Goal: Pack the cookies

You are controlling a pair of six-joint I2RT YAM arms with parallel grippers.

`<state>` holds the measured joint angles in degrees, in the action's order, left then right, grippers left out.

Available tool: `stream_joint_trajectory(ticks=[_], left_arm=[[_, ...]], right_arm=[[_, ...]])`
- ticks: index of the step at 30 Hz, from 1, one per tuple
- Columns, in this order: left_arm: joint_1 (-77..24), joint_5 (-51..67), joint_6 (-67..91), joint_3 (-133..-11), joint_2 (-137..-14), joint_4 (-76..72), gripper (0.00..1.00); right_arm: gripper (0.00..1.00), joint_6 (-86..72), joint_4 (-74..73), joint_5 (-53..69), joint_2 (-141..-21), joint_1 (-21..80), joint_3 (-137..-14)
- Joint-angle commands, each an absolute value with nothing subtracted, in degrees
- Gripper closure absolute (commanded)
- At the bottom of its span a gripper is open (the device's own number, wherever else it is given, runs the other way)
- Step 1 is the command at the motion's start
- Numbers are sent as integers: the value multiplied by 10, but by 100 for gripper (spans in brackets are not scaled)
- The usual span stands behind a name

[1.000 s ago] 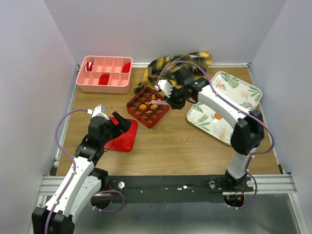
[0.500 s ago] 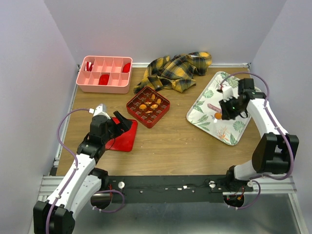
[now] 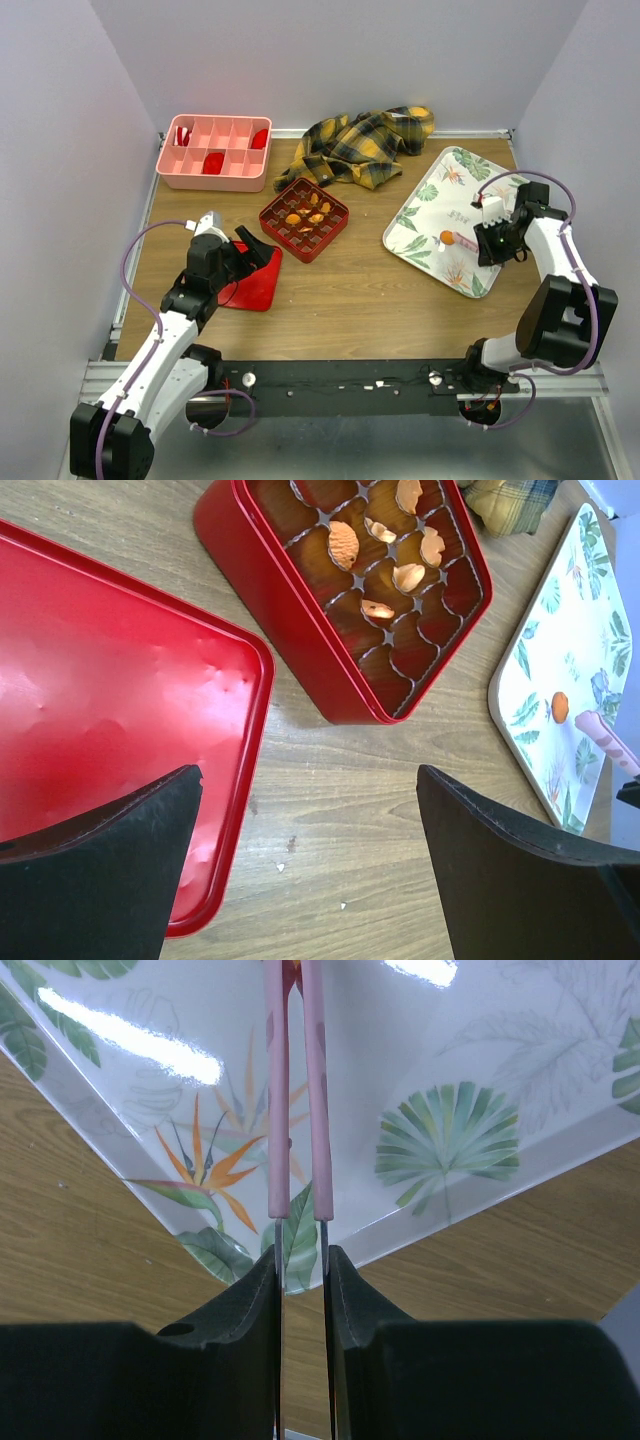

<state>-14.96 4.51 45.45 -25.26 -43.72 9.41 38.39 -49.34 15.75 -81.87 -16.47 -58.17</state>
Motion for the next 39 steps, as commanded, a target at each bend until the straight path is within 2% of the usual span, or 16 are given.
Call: stream_joint_trajectory(ticks=[1, 6, 15, 35, 39], left_arm=[[-145, 56, 451, -243, -429, 85, 1], [-145, 52, 451, -243, -422, 91, 1], [-145, 54, 452, -247, -433, 83, 1], [-144, 50, 451, -249, -438, 84, 1], [-144, 51, 451, -249, -439, 83, 1]], right_arm=[[62, 392, -483, 156, -840, -167, -586], [57, 397, -480, 153, -855, -167, -594], [55, 405, -465, 148, -873, -164, -605], [55, 437, -425, 77, -876, -114, -589], [59, 440, -425, 77, -872, -113, -582]])
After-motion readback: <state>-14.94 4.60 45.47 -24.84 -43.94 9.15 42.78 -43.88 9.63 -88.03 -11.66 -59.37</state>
